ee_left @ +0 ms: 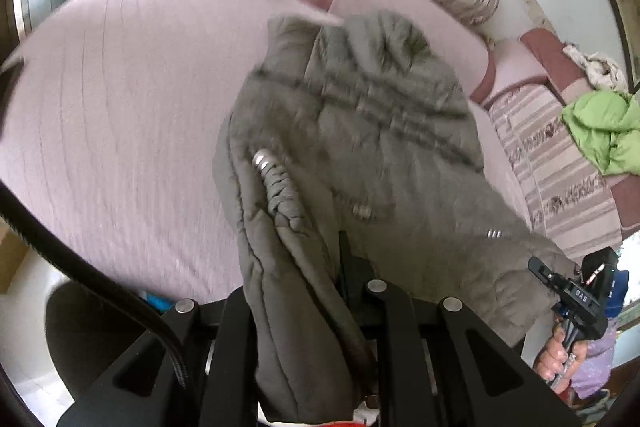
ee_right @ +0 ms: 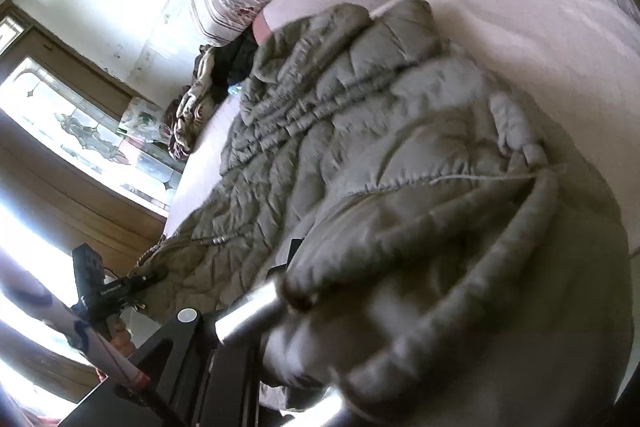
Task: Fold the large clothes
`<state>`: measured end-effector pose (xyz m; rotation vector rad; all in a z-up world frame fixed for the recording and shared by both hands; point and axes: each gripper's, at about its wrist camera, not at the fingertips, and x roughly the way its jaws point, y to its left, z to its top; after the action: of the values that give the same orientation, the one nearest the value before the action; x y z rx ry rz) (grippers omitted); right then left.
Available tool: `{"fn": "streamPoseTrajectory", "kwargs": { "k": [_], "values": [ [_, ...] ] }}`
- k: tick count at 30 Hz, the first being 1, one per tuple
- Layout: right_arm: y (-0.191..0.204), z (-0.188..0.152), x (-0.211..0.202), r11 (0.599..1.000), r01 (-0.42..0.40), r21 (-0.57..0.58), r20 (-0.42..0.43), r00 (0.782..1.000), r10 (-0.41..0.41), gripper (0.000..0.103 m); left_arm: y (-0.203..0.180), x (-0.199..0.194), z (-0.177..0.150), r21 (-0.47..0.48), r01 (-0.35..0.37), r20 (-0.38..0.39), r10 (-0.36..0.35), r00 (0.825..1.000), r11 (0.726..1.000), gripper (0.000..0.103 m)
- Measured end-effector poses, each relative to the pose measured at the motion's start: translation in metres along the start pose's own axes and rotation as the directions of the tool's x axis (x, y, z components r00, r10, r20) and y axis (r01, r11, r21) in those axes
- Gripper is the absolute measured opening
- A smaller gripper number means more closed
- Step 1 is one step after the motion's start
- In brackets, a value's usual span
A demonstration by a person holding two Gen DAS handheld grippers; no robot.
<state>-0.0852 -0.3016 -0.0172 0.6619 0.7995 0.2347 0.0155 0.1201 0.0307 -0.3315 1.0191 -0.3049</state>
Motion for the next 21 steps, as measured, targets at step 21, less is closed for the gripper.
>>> {"fn": "streamPoseTrajectory", "kwargs": {
  "k": [21],
  "values": [
    [0.073, 0.238, 0.08, 0.982, 0.182, -0.057, 0.203, 0.965, -0.167, 0.017, -0.078, 0.07, 0.235, -0.011, -0.239, 0.149, 0.238, 0.96, 0.971, 0.016]
  ]
}}
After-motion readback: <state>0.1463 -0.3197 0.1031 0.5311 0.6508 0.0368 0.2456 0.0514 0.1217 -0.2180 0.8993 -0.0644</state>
